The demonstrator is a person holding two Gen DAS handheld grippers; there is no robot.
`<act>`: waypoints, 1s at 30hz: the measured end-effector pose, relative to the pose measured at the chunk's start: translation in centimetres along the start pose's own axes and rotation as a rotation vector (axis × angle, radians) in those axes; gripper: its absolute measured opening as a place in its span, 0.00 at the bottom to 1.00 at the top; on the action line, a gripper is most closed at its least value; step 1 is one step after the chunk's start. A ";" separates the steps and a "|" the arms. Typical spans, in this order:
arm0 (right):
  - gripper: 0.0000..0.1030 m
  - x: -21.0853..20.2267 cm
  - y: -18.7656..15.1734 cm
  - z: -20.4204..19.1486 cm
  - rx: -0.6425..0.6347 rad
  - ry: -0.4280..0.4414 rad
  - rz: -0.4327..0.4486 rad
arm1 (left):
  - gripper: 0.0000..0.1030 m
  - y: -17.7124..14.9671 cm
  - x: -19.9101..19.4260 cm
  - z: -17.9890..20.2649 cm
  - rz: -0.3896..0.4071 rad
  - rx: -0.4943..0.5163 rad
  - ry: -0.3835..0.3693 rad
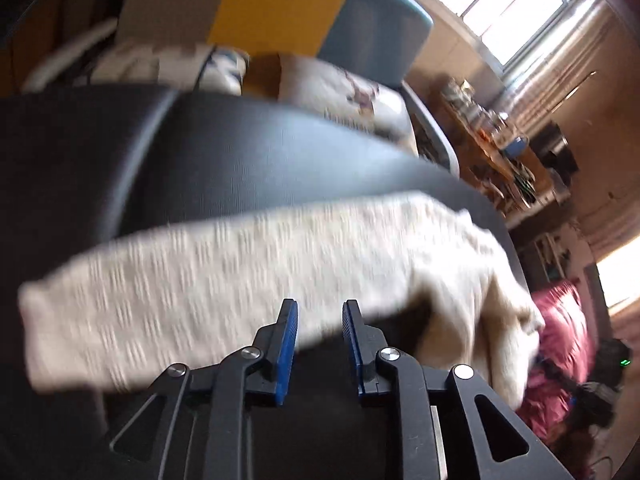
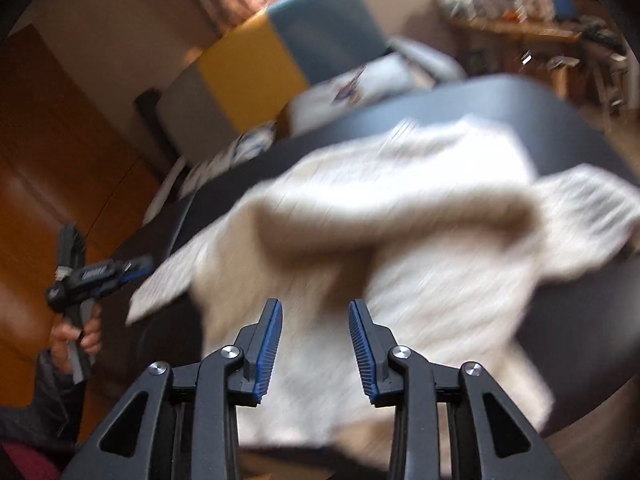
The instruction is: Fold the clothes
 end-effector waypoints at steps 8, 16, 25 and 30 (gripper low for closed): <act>0.42 6.9 10.6 15.6 0.129 -0.207 0.001 | 0.41 4.4 10.2 7.0 -0.007 0.274 -0.077; 0.45 12.3 7.2 20.7 0.178 -0.229 -0.184 | 0.46 1.8 20.8 10.3 -0.117 0.417 -0.068; 0.13 11.7 6.8 17.2 -0.111 -0.275 -0.219 | 0.44 0.5 25.2 11.6 -0.114 0.571 -0.014; 0.11 10.7 10.9 11.2 -0.293 -0.261 -0.109 | 0.09 2.8 21.9 10.2 0.014 0.410 -0.016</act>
Point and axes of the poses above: each gripper's, at about its wrist camera, not at the fingertips, and x roughly the way its jaws point, z to its right, y to its top, the point moved 10 cm from there along x, roughly the way its jaws point, and after that the axes turned 14 degrees about z, right-handed, at the moved point
